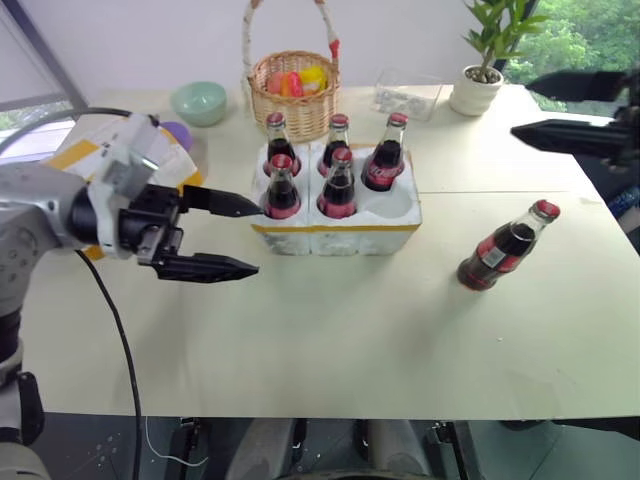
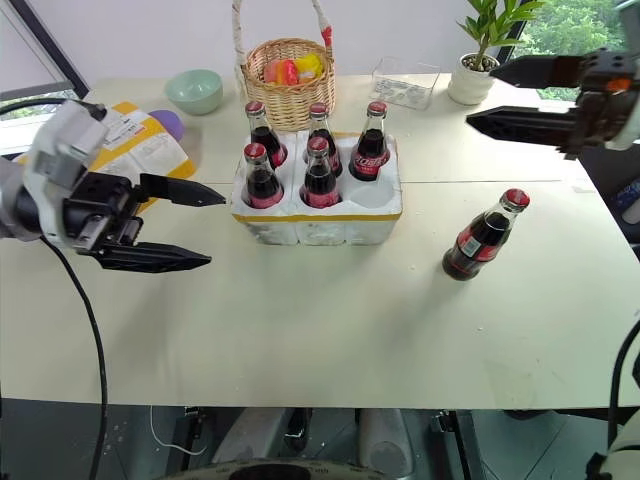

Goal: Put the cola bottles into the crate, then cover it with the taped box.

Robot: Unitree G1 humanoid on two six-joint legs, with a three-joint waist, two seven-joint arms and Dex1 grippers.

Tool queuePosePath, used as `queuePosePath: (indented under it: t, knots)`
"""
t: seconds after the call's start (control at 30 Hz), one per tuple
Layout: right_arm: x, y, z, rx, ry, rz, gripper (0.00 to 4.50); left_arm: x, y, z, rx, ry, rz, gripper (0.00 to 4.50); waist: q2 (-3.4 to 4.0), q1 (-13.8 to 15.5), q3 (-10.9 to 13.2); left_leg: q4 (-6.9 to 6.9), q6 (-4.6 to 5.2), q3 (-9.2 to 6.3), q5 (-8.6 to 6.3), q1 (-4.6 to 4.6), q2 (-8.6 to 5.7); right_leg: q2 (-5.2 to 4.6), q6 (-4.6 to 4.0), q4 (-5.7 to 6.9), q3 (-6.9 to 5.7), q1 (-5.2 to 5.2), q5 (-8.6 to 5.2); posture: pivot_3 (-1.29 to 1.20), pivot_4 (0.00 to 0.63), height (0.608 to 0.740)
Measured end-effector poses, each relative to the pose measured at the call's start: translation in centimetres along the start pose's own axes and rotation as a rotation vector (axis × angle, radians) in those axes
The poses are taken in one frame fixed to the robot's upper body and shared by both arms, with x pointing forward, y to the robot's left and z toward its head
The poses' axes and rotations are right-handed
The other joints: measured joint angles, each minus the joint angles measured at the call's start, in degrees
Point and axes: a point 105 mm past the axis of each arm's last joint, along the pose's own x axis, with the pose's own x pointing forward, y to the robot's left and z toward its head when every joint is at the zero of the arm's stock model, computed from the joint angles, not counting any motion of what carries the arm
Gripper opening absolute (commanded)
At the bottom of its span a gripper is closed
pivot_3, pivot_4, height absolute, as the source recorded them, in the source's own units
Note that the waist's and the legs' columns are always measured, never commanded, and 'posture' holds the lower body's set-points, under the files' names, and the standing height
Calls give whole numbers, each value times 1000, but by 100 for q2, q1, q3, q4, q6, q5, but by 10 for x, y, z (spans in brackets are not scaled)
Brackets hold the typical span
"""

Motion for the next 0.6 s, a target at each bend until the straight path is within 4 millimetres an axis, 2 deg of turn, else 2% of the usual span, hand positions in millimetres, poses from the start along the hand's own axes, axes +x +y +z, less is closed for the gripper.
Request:
queuePosePath:
  t: [0.13, 0.23, 0.33, 0.43, 0.5, 0.6]
  knots:
    - [-37, -5, -1, -2, 33, -147, 4500, 9, 7, -14, -28, 10, -16, 4425, -1, 67, 0, -1, 13, 0, -8, -1, 0, 1, 0, -5, -1, 2, 0, 0, 150, 738]
    - [-62, -1, -23, 40, 79, -258, 4500, 12, 15, -13, -38, -16, -19, 4425, -5, 125, -3, 2, 14, -2, -8, 1, 2, 3, 0, -4, -2, 8, 0, 0, 150, 738]
    - [-74, 13, -48, 104, 66, -307, 4500, 16, 19, -12, -38, -34, -26, 4425, 3, 130, -7, 10, 16, 1, -8, 2, 1, 1, 1, -1, 0, 11, 1, 0, 150, 738]
    - [-86, 26, -50, 127, 25, -368, 4500, 17, 23, -13, -40, -36, -21, 4425, 16, 124, -13, 11, 16, 3, -8, 4, 1, 2, 5, 1, 4, 11, 3, 0, 150, 738]
    - [-93, 41, -59, 158, 5, -404, 4500, 18, 25, -14, -46, -36, -18, 4425, 8, 132, -19, 11, 16, -7, -8, 10, 5, 5, 5, -2, -3, 22, 3, 0, 150, 738]
    - [-92, 62, -97, 294, 25, -447, 4500, 19, 27, -17, -49, -36, -20, 4425, 7, 135, -20, 14, 19, -7, -10, 16, 0, 1, 6, -7, 1, 35, 3, 0, 150, 738]
